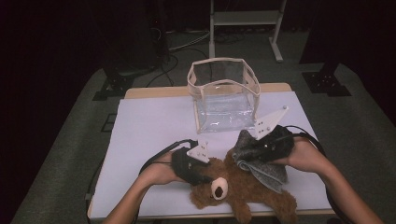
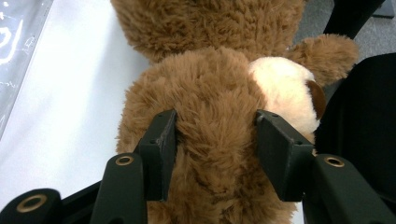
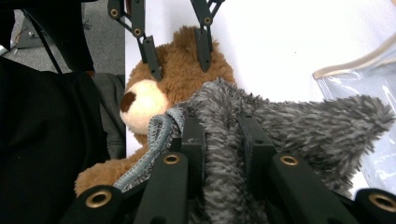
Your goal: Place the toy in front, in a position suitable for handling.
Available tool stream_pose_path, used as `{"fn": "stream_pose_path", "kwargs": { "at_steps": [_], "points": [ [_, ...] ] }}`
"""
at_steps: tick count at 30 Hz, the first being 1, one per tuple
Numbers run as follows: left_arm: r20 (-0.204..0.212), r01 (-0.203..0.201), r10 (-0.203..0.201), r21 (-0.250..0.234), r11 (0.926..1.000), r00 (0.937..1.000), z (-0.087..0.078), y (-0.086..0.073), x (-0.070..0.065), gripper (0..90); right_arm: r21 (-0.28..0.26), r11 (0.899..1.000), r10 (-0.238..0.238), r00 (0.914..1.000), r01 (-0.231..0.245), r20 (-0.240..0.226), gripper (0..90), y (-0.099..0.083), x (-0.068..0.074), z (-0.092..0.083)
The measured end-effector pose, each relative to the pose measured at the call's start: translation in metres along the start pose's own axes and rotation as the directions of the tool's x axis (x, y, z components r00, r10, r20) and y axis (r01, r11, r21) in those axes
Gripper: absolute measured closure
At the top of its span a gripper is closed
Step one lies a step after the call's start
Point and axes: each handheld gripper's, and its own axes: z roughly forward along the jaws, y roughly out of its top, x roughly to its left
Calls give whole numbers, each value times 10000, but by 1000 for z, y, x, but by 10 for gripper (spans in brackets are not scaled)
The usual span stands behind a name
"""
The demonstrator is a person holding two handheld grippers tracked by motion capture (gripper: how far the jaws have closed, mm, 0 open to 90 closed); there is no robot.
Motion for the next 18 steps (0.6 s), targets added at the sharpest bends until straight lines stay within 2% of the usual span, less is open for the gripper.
{"fn": "stream_pose_path", "kwargs": {
  "at_steps": [10,15,18],
  "points": [
    [-9,-51,51,96,9999,10000,-1,1,0,481,-364,9991,-236,9996,240,122,746,7,9,-15],
    [-15,-58,58,86,9999,10000,0,2,-1,481,-591,9975,-387,9991,377,-164,746,22,7,-2],
    [-8,-120,120,65,9999,9999,0,2,-2,481,-421,9986,-347,9985,329,-421,746,29,1,18]
  ]
}}
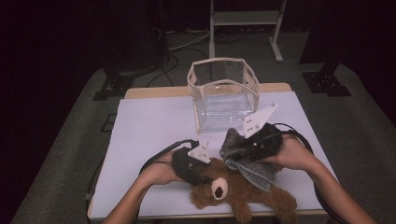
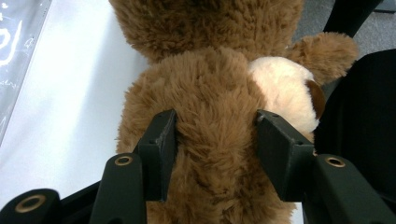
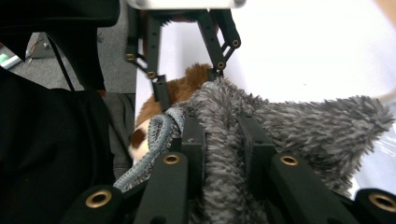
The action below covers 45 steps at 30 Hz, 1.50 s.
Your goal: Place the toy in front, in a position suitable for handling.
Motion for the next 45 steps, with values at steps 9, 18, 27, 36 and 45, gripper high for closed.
{"fn": "stream_pose_path", "kwargs": {
  "at_steps": [9,18,27,36,45],
  "points": [
    [13,23,-23,-181,9998,10000,0,-3,1,480,1599,9867,294,9995,-309,118,748,-25,-12,45],
    [-183,-208,210,87,9997,9996,-3,-2,-3,380,959,9890,1109,9935,-1129,261,755,-59,-17,35],
    [-343,-24,20,-105,9999,9994,-9,-5,0,350,408,9880,1481,9887,-1489,220,760,-80,-17,23],
    [-256,182,-186,-147,9997,9995,6,-12,4,443,238,9872,1559,9861,-1574,573,759,-89,-14,8],
    [-111,214,-219,-376,9991,9997,21,1,3,472,363,9993,83,9998,-89,166,758,-39,8,26]
  ]
}}
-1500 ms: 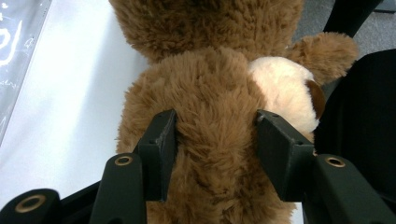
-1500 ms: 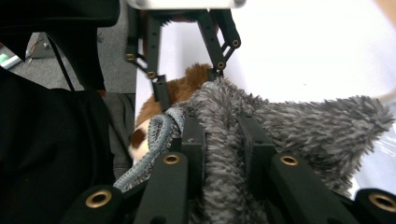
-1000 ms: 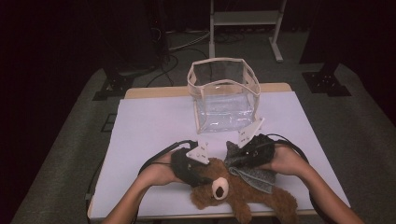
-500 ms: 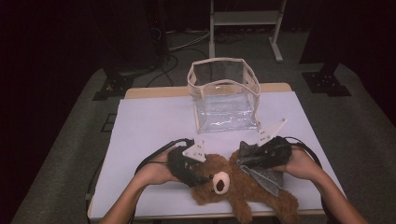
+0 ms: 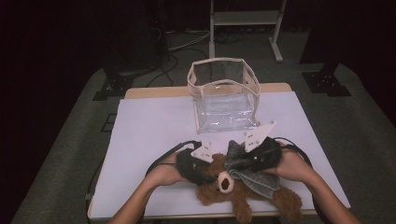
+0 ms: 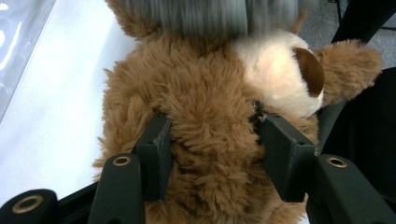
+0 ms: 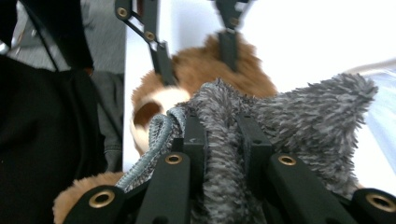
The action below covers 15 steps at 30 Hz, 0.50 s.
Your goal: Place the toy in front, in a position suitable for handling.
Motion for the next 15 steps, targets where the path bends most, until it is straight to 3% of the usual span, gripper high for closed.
{"fn": "stream_pose_path", "kwargs": {
  "at_steps": [4,6,8,15],
  "points": [
    [-98,-207,208,101,9997,9997,3,5,-4,471,156,9994,298,9994,-296,-153,758,-11,-3,9],
    [-70,-159,159,-11,9999,9998,2,4,-4,466,525,9977,431,9990,-434,80,759,-22,-3,8],
    [-81,-72,71,-74,9999,9999,-1,3,-4,446,292,9969,735,9973,-734,-12,759,-33,-3,7],
    [-495,80,-80,-2,10000,9987,-21,-11,-6,408,409,9977,536,9985,-539,100,758,-32,-1,5]
  ]
}}
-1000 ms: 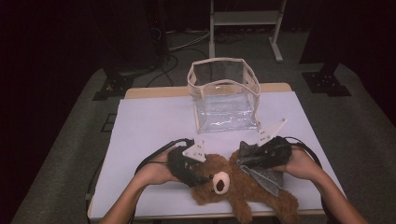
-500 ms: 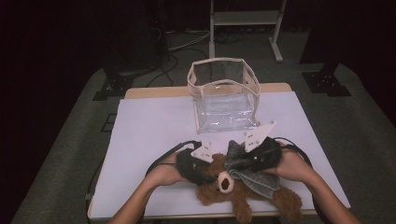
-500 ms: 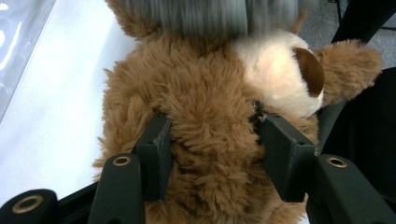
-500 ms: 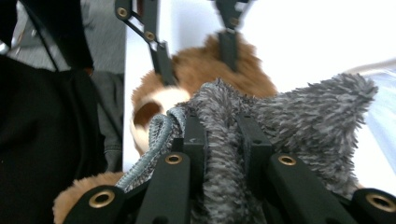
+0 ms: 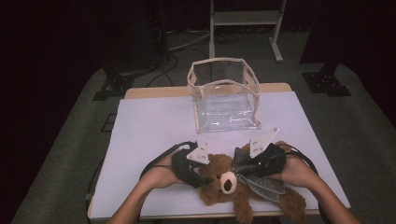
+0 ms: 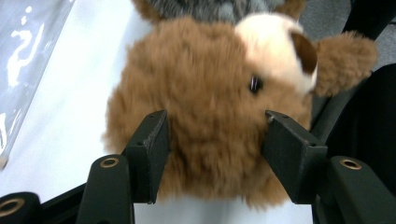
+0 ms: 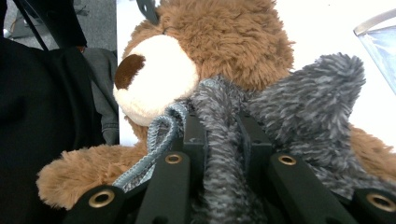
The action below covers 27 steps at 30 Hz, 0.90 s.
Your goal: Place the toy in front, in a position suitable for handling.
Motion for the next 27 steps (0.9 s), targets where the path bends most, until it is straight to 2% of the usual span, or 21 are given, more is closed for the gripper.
{"fn": "stream_pose_path", "kwargs": {
  "at_steps": [2,3,4,6,8,10,12,14,16,19,21,24,27],
  "points": [
    [17,132,-132,134,9998,9999,2,-7,1,420,-83,9999,84,9999,-85,-66,756,0,-1,-1],
    [101,196,-198,180,9996,9998,5,-9,2,429,-275,9995,128,9998,-132,-173,755,1,-1,-2],
    [187,242,-243,101,9997,9995,7,-10,2,446,-659,9977,130,9988,-161,-476,755,2,0,-3],
    [272,209,-208,-38,9998,9994,12,-9,3,463,-1102,9939,28,9977,-103,-679,754,8,3,-3],
    [291,250,-251,28,9997,9993,15,-5,4,470,-1247,9922,-179,9964,74,-828,755,15,6,-1],
    [154,215,-218,190,9996,9996,17,-2,3,472,-1068,9937,-428,9963,347,-744,755,22,10,2],
    [94,174,-176,209,9996,9998,17,0,3,472,-1006,9943,-428,9963,351,-748,755,22,11,2],
    [53,126,-127,202,9997,9999,18,2,3,472,-916,9955,-296,9966,224,-771,756,16,8,0],
    [88,107,-108,132,9999,9999,18,2,3,472,-485,9987,-152,9982,124,-586,755,6,8,-1],
    [137,97,-98,52,9999,9999,20,3,2,476,-459,9989,-113,9987,90,-505,755,0,8,-5],
    [140,3,-5,143,9999,9999,22,7,1,480,-393,9989,-256,9990,242,-379,755,6,8,-8],
    [164,-280,276,234,9993,9995,24,13,-3,479,-764,9962,-446,9986,423,-281,755,23,5,-11],
    [119,-484,481,296,9984,9988,27,16,-7,477,-800,9954,-556,9977,523,-387,754,35,1,-3]
  ]
}}
